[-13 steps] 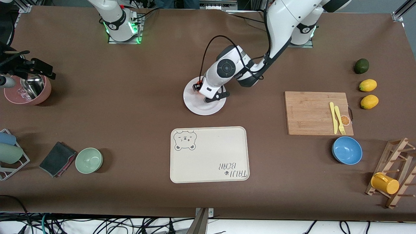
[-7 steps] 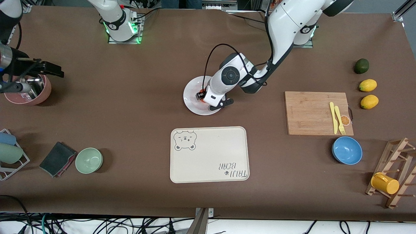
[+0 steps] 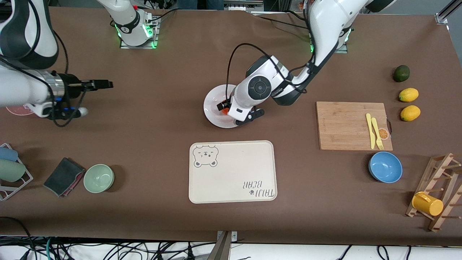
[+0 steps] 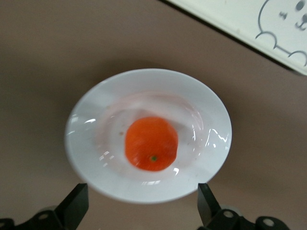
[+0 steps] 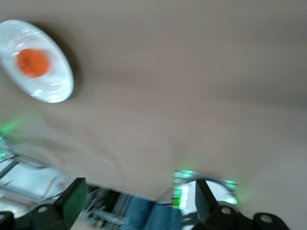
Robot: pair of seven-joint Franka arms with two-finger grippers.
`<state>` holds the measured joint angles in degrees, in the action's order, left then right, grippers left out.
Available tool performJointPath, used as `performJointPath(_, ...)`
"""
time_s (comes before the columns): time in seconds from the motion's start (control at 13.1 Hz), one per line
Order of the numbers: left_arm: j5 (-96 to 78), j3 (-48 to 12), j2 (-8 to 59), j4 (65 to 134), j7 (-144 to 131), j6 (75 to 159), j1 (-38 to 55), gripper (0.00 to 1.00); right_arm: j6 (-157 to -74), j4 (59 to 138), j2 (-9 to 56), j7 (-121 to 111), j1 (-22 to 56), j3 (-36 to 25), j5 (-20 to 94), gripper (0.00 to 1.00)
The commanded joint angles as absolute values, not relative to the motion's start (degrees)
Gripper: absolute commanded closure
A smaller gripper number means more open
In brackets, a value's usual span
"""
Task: Place orange and plate with both arms
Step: 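Grip the plate rim with the right gripper while the left gripper withdraws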
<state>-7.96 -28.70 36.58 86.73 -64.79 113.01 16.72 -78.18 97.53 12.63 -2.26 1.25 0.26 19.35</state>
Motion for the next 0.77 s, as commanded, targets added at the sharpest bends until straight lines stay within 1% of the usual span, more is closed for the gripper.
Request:
performJointPath(0.0, -8.6, -29.3, 36.4, 75.5, -61.7, 95.5, 11.9, 0.0, -80.0, 102.0, 14.0, -2.0, 2.3, 0.3, 28.3, 0.0)
performJointPath(0.08, -8.5, -29.2, 36.4, 72.1, -59.2, 90.0, 9.6, 0.0, -82.9, 104.5, 14.1, -2.2, 3.5, 0.3, 30.7, 0.0)
performJointPath(0.15, -8.4, -29.2, 36.3, 70.6, -56.6, 86.6, 6.8, 0.0, -87.3, 107.6, 14.1, -2.9, 4.7, 0.4, 34.1, 0.0)
performJointPath(0.23, -8.4, -29.0, 35.3, 70.4, -54.0, 84.6, 4.4, 0.0, -92.1, 110.8, 14.2, -3.9, 5.8, 2.0, 37.6, 0.0)
performJointPath(0.38, -8.2, -28.7, 34.7, 70.4, -48.2, 81.9, 1.4, 0.0, -104.5, 115.7, 14.3, -4.6, 6.3, 7.8, 39.3, 0.0)
performJointPath(0.46, -6.9, -28.7, 34.6, 70.3, -47.8, 80.8, 0.4, 0.0, -109.4, 116.9, 15.2, -5.7, 6.3, 10.2, 40.8, 0.0)
performJointPath(0.54, -4.6, -29.0, 34.6, 70.1, -47.8, 79.9, -0.3, 0.0, -112.6, 118.2, 16.9, -8.0, 6.3, 11.8, 43.3, 0.0)
performJointPath(0.69, -1.9, -28.8, 33.9, 70.0, -45.5, 78.7, -0.8, 0.0, -122.6, 120.9, 20.1, -17.4, 6.4, 16.1, 51.6, 0.0)
